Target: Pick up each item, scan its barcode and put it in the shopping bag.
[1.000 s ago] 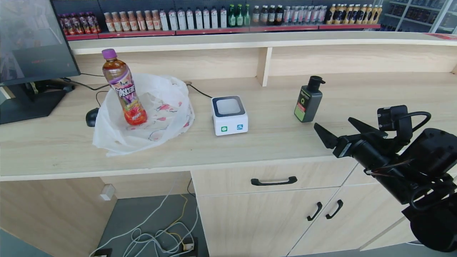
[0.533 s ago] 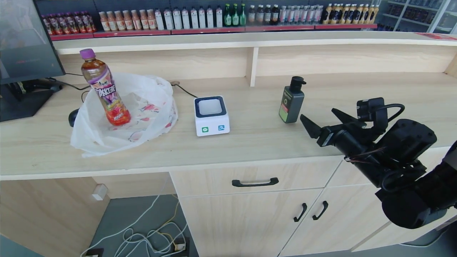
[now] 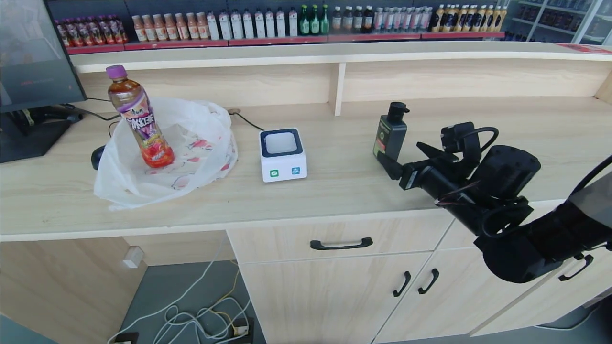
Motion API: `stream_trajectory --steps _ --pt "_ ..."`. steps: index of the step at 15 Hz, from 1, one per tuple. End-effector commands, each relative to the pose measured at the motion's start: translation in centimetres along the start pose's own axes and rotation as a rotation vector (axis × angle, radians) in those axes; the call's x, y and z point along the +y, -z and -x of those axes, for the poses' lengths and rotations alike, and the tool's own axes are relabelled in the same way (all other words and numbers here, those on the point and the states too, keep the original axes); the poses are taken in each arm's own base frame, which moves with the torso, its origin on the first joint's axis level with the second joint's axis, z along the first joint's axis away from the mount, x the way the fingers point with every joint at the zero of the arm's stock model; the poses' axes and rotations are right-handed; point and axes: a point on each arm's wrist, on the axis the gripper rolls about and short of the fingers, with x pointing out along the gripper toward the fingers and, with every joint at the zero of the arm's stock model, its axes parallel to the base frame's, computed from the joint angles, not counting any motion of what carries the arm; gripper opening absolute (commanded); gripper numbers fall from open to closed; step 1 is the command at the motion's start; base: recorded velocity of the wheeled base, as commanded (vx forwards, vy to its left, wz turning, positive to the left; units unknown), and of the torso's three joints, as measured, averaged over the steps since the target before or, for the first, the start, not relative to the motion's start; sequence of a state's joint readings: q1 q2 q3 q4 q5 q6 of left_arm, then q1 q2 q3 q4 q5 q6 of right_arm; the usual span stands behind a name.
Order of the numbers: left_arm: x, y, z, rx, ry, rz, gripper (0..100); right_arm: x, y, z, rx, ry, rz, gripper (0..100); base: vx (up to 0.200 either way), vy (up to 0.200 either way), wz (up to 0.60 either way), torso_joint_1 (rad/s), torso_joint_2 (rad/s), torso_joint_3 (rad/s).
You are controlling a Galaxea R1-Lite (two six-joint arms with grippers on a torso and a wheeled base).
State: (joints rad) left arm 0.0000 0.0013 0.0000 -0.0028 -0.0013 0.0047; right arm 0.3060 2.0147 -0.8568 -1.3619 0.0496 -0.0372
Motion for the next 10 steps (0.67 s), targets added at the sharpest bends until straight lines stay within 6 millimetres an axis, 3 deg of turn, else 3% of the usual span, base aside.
stream_trajectory --steps 1,10 --pt "0.0 0.0 0.0 0.000 0.000 0.000 100 -0.2 -0.3 -1.4 -0.011 0.002 0.002 100 0.000 0.000 0.00 0.000 0.00 0.000" --pt "0.0 0.0 0.0 0.000 0.000 0.000 100 -0.4 -0.1 -5.6 0.002 0.003 0.001 100 0.000 0.000 0.00 0.000 0.00 0.000"
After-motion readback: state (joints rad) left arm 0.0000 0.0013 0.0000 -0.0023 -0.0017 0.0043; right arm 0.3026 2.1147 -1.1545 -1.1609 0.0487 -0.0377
